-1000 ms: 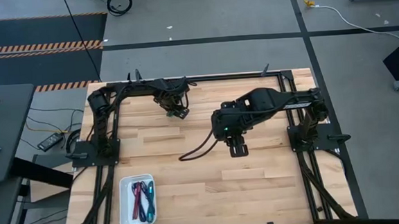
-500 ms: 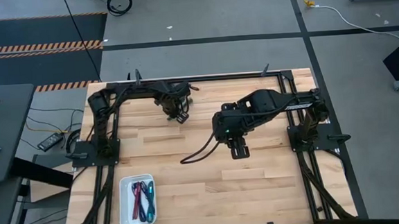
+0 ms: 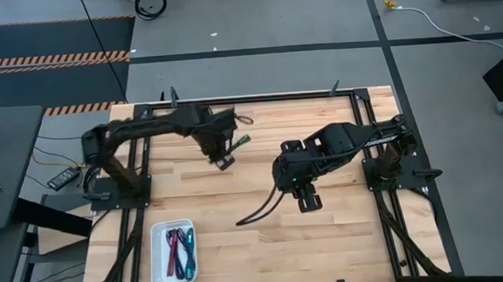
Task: Pick and place USB-C Cables
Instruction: Put the green charger cable into the bin
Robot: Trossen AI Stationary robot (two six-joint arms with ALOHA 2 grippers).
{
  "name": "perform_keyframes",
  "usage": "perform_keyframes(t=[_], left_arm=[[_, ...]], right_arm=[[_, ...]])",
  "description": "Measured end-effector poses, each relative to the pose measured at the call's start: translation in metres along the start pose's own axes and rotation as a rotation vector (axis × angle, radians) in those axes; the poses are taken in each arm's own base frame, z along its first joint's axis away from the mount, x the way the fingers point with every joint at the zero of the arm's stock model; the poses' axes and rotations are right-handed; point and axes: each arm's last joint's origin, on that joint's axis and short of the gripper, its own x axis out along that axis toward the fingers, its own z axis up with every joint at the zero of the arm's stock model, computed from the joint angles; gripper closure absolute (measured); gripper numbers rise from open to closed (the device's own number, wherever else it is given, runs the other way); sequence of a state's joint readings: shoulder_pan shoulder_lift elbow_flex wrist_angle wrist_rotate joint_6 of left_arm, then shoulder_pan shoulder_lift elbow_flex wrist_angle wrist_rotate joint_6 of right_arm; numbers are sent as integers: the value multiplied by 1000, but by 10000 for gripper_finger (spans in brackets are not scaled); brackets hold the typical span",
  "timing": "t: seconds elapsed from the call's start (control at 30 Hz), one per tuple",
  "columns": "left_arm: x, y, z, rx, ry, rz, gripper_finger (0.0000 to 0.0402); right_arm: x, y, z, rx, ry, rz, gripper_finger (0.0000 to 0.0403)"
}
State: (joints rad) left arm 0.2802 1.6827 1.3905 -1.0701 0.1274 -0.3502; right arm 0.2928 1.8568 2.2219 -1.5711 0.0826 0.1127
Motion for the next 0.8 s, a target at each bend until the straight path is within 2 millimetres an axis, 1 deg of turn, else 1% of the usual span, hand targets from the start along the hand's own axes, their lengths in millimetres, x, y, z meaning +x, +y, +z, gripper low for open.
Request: perform_keyframes(t=[0.07,0.13,0.23,0.33,0.43,0.53,0.63,0.8], left_arm=[[-21,-22,-16,60,-22,-23,378],[-40,-43,-37,91,-52,-30,378],[-59,-69,-69,57,-80,-30,377],[-70,-90,-102,-2,-72,-35,376],[-74,-105,-134,-65,-35,1,376],[-74,-115,-159,-118,9,49,376],[-74,-124,-178,-165,-2,68,375],[-76,-136,-202,-252,-47,69,375]], right_arm=[[0,4,-1,-13,-1,5,213],[-1,9,-1,-26,-2,6,213],[-1,14,-2,-47,-2,11,213],[-2,16,-2,-54,-4,8,213],[-2,16,-2,-44,-10,-35,213],[-2,15,-2,-26,-15,-66,213],[-2,15,-2,-26,-15,-69,213],[-2,13,-2,-17,-20,-101,213]])
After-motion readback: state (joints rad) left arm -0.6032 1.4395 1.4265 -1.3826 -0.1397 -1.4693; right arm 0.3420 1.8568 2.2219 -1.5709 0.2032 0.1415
